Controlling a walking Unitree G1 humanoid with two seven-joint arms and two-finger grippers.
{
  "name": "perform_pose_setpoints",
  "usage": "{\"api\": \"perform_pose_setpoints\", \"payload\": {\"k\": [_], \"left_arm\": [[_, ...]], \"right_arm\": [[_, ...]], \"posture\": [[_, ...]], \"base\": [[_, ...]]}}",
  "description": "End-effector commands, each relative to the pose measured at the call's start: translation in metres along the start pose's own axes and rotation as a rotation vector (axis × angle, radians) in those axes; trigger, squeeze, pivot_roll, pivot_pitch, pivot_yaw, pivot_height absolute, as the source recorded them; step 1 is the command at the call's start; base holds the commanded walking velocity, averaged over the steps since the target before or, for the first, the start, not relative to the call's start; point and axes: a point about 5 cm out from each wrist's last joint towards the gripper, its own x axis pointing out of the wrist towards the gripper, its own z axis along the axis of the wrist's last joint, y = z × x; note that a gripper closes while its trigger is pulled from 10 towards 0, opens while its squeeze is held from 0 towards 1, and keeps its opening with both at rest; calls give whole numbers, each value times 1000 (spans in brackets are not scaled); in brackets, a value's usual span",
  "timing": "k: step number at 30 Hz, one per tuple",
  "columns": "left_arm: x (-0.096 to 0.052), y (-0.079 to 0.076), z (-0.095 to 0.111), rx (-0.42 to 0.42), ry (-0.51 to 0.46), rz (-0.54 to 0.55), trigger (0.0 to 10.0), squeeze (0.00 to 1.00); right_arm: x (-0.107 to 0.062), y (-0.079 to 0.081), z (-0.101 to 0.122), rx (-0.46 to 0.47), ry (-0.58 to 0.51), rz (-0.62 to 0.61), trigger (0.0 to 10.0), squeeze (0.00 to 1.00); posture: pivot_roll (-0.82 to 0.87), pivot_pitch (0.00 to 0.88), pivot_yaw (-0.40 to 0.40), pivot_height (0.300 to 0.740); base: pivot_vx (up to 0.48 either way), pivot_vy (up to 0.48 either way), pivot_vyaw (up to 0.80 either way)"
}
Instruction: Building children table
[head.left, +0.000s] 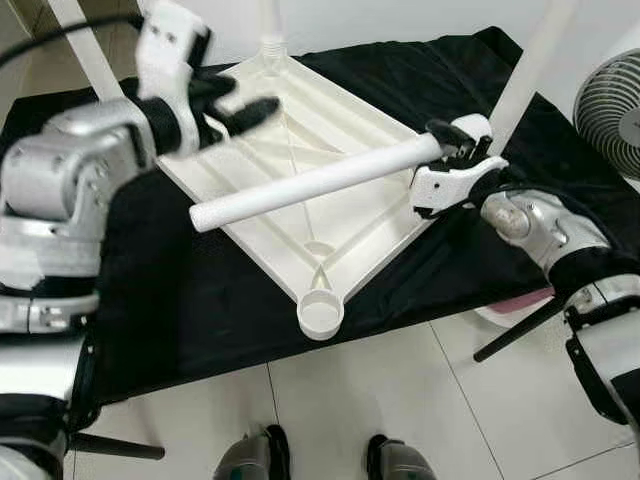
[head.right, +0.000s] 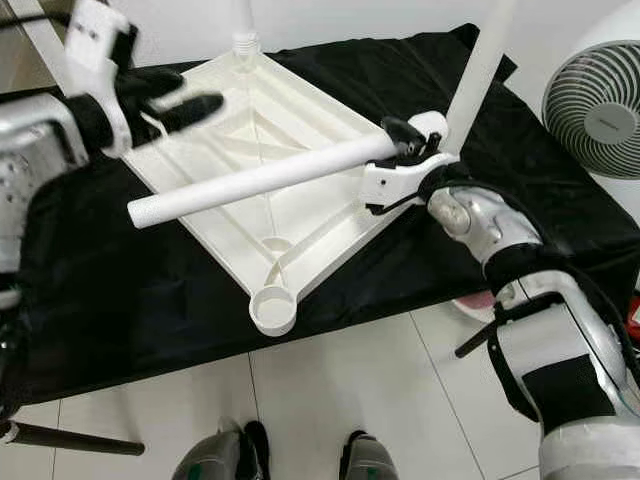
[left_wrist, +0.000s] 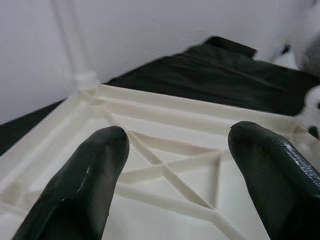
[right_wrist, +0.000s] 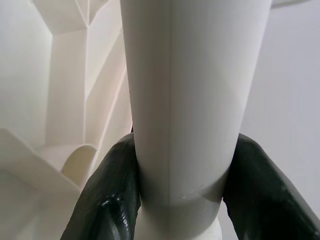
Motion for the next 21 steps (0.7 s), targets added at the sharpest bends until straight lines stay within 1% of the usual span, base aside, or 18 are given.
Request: {"api": "perform_pose_setpoints", "payload": {"k": [1, 2, 5, 6, 7, 8, 9, 10, 11, 13, 14, 15, 16, 17, 18, 19, 20, 21], "left_arm": [[-3, 10, 1, -6, -8, 57, 10000, 0], [-3, 16, 0, -12, -12, 81, 10000, 0], [-3, 16, 0, -12, -12, 81, 10000, 0], [-3, 21, -2, -18, -7, 100, 10000, 0], [-3, 21, -2, -18, -7, 100, 10000, 0], [-4, 26, -6, -19, 0, 130, 10000, 0], [-4, 26, -6, -19, 0, 130, 10000, 0], [-5, 31, -11, -26, 9, 154, 10000, 0], [-6, 34, -17, -27, 21, 176, 10000, 0], [-6, 34, -17, -27, 21, 176, 10000, 0], [-7, 35, -21, -37, 32, 185, 10000, 0], [-7, 36, -26, -43, 38, 185, 10000, 0], [-6, 36, -30, -47, 47, 188, 10000, 0], [-6, 36, -30, -47, 47, 188, 10000, 0], [-5, 34, -39, -55, 66, 179, 10000, 0], [-5, 34, -39, -55, 66, 179, 10000, 0], [-5, 33, -42, -57, 75, 173, 10000, 0], [-5, 33, -42, -57, 75, 173, 10000, 0]], "right_arm": [[-1, -2, 2, 20, -17, -14, 10000, 0], [-2, -1, 2, 25, -20, -8, 10000, 0], [-2, -1, 2, 25, -20, -8, 10000, 0], [-4, -1, 2, 41, -27, -10, 10000, 0], [-4, -1, 2, 41, -27, -10, 10000, 0], [-8, -3, 3, 106, -52, -29, 10000, 0], [-8, -3, 3, 106, -52, -29, 10000, 0], [-11, -6, 3, 154, -77, -45, 10000, 0], [-14, -8, 5, 231, -100, -68, 10000, 0], [-14, -8, 5, 231, -100, -68, 10000, 0], [-16, -9, 5, 312, -116, -84, 10000, 0], [-18, -8, 6, 368, -125, -91, 10000, 0], [-19, -8, 7, 404, -137, -96, 10000, 0], [-19, -8, 7, 404, -137, -96, 10000, 0], [-20, -10, 8, 510, -135, -120, 10000, 0], [-20, -10, 8, 510, -135, -120, 10000, 0], [-20, -11, 8, 551, -134, -131, 10000, 0], [-20, -11, 8, 551, -134, -131, 10000, 0]], "posture": [[-71, 134, 79, 740], [-71, 134, 79, 740], [-71, 134, 79, 740], [-71, 134, 79, 740], [-71, 134, 79, 740], [-68, 145, 78, 740], [-68, 145, 78, 740], [-66, 152, 76, 740], [-66, 152, 76, 740], [-66, 152, 76, 740], [-67, 154, 75, 740], [-67, 154, 75, 740], [-67, 154, 75, 740], [-67, 154, 75, 740], [-67, 154, 75, 740], [-67, 154, 75, 740], [-67, 154, 75, 740], [-67, 154, 75, 740]], "base": [[0, 0, 0], [0, 0, 0], [0, 0, 0], [0, 0, 0], [0, 0, 0], [0, 0, 0], [0, 0, 0], [0, 0, 0], [0, 0, 0], [0, 0, 0], [0, 0, 0], [0, 0, 0], [0, 0, 0], [0, 0, 0], [0, 0, 0], [0, 0, 0], [0, 0, 0], [0, 0, 0]]}}
